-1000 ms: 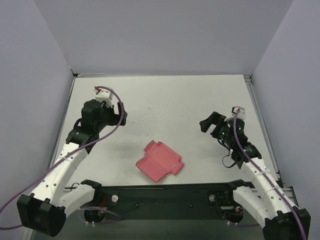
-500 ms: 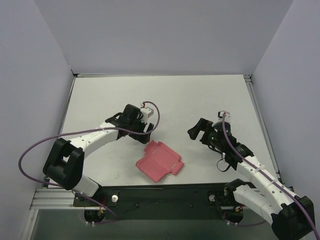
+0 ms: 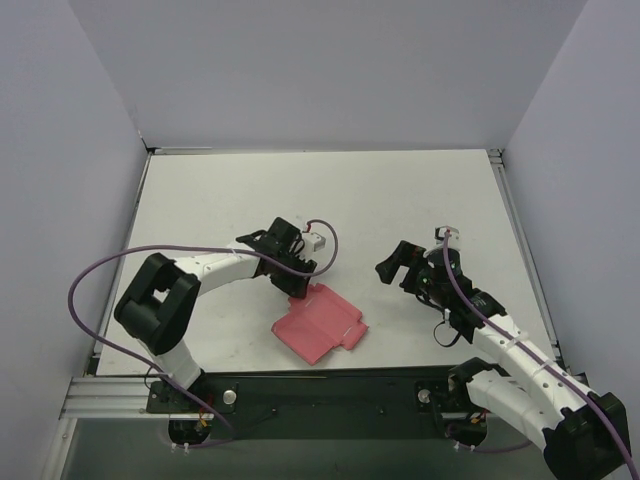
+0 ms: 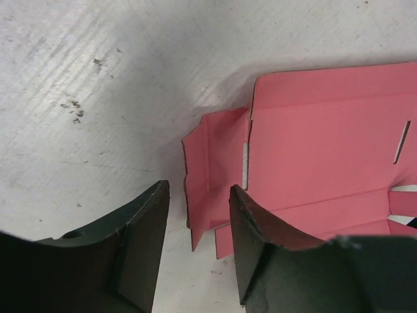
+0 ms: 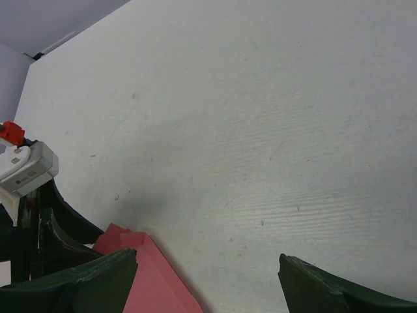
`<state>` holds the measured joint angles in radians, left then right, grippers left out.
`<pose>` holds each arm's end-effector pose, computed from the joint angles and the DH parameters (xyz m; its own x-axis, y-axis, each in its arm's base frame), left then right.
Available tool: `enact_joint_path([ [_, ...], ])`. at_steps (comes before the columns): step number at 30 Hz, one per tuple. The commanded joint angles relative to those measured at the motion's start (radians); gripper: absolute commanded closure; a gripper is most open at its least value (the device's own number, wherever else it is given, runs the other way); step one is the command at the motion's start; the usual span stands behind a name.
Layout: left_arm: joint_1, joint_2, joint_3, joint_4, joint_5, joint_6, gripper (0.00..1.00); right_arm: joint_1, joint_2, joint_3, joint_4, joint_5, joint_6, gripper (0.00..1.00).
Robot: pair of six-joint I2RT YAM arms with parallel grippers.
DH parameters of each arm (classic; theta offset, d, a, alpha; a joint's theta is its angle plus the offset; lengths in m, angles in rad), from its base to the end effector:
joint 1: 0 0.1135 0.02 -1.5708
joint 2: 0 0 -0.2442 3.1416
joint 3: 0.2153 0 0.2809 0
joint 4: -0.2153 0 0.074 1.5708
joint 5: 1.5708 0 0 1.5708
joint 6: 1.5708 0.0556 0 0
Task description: Fold the paper box
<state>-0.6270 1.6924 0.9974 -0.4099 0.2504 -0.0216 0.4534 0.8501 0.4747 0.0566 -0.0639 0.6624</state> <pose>0.2804 -0.2202 0.1120 -0.7375 0.5085 -0.4443 0.6428 0.7304 -0.2310 0.2314 0.1167 0.2116 -0.5245 0.4272 -0.7365 -0.2144 0.7709 0.5998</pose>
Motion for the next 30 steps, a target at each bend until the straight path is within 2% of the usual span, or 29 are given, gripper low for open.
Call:
enact_joint_path([
  [1, -0.013, 0.012, 0.046, 0.011, 0.062, -0.001, 0.55, 0.008, 0.001, 0.007, 0.037, 0.01, -0.001, 0.06],
  [2, -0.017, 0.012, 0.043, 0.016, 0.085, -0.004, 0.67, 0.008, 0.009, 0.016, 0.035, 0.01, -0.004, 0.06],
  [5, -0.033, 0.007, 0.041, 0.028, 0.11, -0.014, 0.87, 0.008, 0.017, 0.05, 0.002, 0.007, -0.026, 0.06],
  [6, -0.037, 0.001, 0.038, 0.031, 0.113, -0.014, 0.98, 0.008, 0.014, 0.059, -0.009, 0.007, -0.044, 0.06],
  [7, -0.04, -0.02, 0.035, 0.037, 0.115, -0.014, 1.0, 0.01, 0.009, 0.065, -0.024, 0.007, -0.055, 0.06],
  [14, -0.048, -0.223, -0.02, 0.079, 0.13, 0.049, 1.0, 0.008, -0.063, 0.097, -0.043, -0.062, -0.208, 0.05],
  [23, -0.037, -0.522, -0.091, 0.082, 0.25, 0.167, 1.0, 0.013, 0.009, 0.284, -0.144, -0.381, -0.394, 0.02],
  [29, 0.073, -0.617, -0.098, 0.088, 0.391, 0.163, 1.0, 0.034, 0.046, 0.375, -0.172, -0.496, -0.457, 0.04],
  [30, 0.088, -0.628, -0.097, 0.1, 0.455, 0.157, 1.0, 0.053, 0.047, 0.381, -0.176, -0.494, -0.477, 0.04],
])
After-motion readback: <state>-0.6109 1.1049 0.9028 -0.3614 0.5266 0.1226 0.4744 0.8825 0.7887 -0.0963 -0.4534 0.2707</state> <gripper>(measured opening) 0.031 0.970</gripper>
